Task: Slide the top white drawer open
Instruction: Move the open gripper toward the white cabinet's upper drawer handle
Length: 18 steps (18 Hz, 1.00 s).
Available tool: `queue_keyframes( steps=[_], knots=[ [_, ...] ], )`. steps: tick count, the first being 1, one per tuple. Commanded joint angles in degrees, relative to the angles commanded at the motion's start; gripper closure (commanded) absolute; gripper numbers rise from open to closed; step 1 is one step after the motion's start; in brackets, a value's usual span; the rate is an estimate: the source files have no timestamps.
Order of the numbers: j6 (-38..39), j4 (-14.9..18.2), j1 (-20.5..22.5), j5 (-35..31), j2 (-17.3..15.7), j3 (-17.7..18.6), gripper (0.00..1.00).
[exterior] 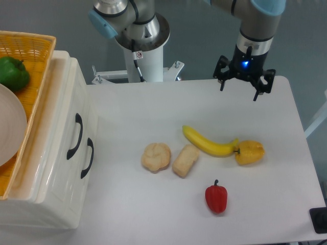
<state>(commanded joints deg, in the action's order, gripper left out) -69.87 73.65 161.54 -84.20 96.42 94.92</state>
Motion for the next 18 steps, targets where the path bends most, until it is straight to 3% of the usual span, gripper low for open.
queue_keyframes(
  steps=[5, 8, 12, 18],
  knots=[
    [0.96, 0.35, -0.96, -0.09, -0.09, 1.15, 0.00],
    [8.50, 0.79, -4.30, -0.61, 0.09, 0.88, 0.00],
    [12.73, 1.40, -6.41, -0.26, 0.35, 1.06, 0.00],
    [29.25, 1.58, -11.68, 0.00, 1.67, 0.09, 0.00]
  ],
)
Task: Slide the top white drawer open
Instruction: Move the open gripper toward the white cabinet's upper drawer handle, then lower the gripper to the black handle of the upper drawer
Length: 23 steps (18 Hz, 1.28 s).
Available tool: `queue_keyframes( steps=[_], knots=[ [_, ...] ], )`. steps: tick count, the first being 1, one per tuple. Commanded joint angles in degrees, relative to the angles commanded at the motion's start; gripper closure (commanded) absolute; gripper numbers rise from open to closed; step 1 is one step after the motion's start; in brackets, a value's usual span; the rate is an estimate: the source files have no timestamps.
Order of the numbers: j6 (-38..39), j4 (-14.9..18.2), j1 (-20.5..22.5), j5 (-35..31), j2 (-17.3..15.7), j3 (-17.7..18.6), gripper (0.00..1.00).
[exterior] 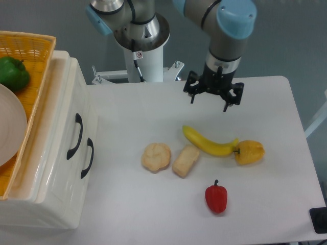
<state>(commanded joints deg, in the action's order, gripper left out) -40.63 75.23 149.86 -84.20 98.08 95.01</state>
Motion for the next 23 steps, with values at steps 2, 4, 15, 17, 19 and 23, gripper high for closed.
queue_keyframes(
  steps=[2, 4, 15, 17, 19, 23],
  knots=[
    [3.96, 0.00, -1.32, 0.00, 0.88, -1.05, 0.00],
    [8.09, 0.09, -2.99, 0.00, 1.14, -2.20, 0.00],
    [25.33, 0.35, -9.05, 5.45, 2.46, -3.69, 0.00],
    [26.99, 0.44, -9.67, 5.54, 2.46, -3.26, 0.00],
    [28.67, 0.44, -11.07, 5.54, 2.46, -3.34, 0.00],
    [30.43, 0.35, -14.23, 5.54, 3.07, -3.60, 0.00]
  ],
)
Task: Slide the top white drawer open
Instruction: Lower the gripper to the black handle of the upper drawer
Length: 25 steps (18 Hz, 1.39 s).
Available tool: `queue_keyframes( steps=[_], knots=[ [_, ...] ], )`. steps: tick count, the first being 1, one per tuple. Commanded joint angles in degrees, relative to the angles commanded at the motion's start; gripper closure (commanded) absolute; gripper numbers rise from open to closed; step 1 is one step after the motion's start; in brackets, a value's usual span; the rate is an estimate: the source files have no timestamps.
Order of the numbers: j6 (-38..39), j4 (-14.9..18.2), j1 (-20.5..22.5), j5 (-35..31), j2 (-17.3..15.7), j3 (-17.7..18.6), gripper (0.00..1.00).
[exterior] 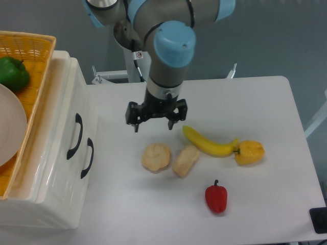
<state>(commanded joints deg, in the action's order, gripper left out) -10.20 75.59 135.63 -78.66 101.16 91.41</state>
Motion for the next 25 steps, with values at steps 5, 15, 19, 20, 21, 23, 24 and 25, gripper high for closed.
queue_keyframes(
  steps=[5, 15, 19, 20, 21, 23, 24, 25],
  knots=[
    [-0.70, -0.18, -2.82, 1.14, 0.88, -0.88, 0.00],
    [-9.03, -0.09, -4.49, 0.97, 0.71, -1.23, 0.00],
    [-10.28, -0.26, -4.67, 1.67, 0.88, -1.23, 0.00],
    [-10.19, -0.35, -4.76, 2.71, 0.88, -1.32, 0.00],
    [-9.93, -0.35, -4.67, 4.46, 0.88, -1.32, 0.00],
    [-8.71, -0.09, -4.49, 5.62, 0.88, -1.23, 0.00],
    [-7.92, -0.09, -4.49, 5.71, 0.88, -1.23, 0.00],
    [-7.47, -0.09, -4.49, 5.80, 0.97, -1.23, 0.00]
  ],
)
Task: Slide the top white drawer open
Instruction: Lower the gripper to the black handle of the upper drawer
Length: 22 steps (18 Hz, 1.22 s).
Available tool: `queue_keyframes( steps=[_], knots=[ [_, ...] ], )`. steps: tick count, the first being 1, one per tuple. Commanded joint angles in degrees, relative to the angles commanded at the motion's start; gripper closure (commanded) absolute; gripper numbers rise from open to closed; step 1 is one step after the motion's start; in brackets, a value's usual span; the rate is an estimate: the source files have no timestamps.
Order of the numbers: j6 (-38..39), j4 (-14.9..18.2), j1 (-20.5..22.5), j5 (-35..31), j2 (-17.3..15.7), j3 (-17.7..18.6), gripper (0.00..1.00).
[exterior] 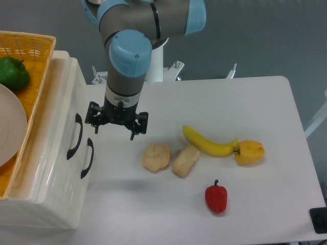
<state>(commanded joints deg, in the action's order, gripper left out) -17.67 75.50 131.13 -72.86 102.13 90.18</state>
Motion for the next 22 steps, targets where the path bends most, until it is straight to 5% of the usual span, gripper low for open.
queue_keyframes(
  steps=[22],
  knots=[
    [5.28, 0.70, -1.05, 5.19, 1.50, 0.18, 0.00]
  ],
)
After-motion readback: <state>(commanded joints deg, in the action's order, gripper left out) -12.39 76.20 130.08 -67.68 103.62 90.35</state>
